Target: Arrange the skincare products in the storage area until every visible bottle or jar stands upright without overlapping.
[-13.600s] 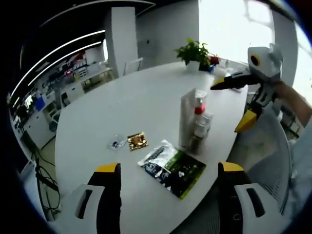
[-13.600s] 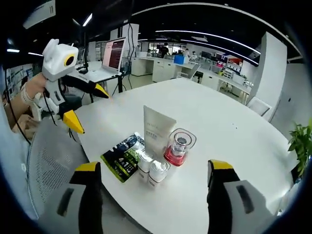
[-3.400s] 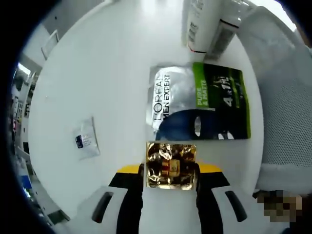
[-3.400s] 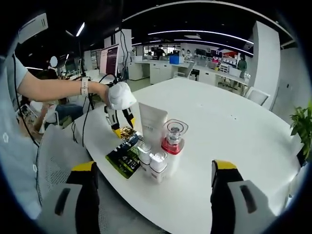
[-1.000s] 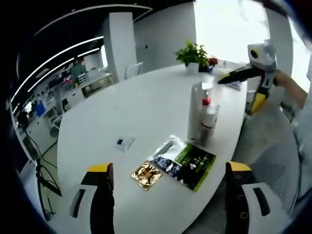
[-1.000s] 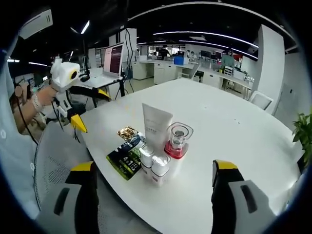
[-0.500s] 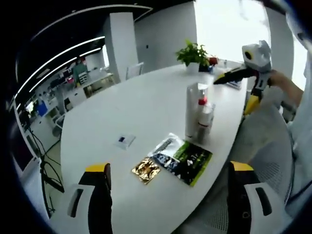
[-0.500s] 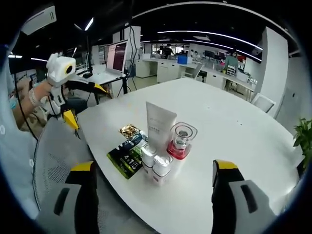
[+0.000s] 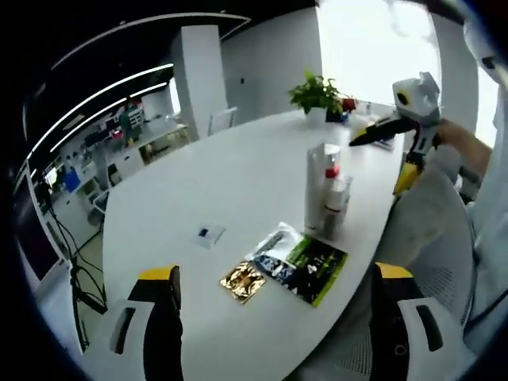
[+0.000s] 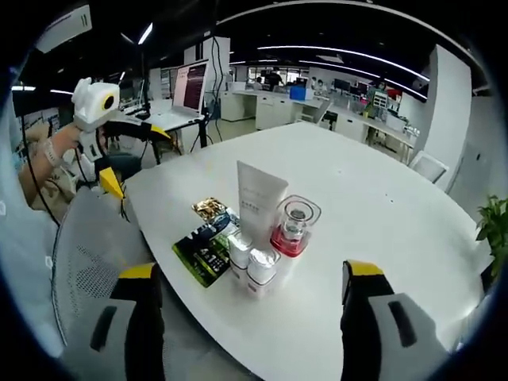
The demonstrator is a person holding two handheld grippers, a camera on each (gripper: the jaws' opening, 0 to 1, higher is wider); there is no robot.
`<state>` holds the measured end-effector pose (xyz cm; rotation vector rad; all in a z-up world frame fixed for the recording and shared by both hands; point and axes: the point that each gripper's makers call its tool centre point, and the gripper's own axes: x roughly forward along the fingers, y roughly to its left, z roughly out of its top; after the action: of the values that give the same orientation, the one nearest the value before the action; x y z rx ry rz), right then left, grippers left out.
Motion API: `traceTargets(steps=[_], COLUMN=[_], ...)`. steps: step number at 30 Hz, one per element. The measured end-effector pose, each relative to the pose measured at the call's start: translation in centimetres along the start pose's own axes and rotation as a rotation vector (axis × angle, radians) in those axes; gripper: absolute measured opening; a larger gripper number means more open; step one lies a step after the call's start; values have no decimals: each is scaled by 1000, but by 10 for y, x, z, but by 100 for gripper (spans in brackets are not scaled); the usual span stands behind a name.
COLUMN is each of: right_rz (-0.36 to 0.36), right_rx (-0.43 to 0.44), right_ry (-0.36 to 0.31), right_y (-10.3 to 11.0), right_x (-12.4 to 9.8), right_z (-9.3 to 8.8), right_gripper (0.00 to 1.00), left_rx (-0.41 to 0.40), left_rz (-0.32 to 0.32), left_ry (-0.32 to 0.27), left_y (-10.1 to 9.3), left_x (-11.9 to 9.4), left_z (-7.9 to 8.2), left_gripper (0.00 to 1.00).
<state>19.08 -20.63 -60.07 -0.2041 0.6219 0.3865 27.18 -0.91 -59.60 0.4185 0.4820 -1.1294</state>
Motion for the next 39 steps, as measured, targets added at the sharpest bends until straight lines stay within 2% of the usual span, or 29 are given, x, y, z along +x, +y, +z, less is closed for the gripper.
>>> traceTargets(steps=[5, 7, 9, 16, 24, 33, 39], right_rz=[7, 1, 16, 15, 27, 29, 42], right_rx=[10, 11, 16, 9, 41, 64, 63], right_ry=[8, -14, -15, -27, -28, -36, -28], right_y=[-1, -3, -2, -3, -4, -7, -5], right_x=[-1, -3, -3, -3, -4, -4, -3], right_z=[-2, 1, 1, 0, -2, -2, -3], right_gripper=[78, 72, 71, 56, 48, 48, 44], left_rx=[0, -3, -2, 4, 33, 69, 135], left_rz=[-4, -4, -9, -9, -55, -76, -95], left_ry=[1, -2, 1, 8, 57, 65, 105], left_y=[1, 1, 1, 6, 10, 33, 47], left_x=[2, 3, 5, 10, 29, 52, 65], left_z=[1, 1, 0, -1, -7, 0, -4], left_gripper=[97, 97, 97, 97, 96, 91, 84])
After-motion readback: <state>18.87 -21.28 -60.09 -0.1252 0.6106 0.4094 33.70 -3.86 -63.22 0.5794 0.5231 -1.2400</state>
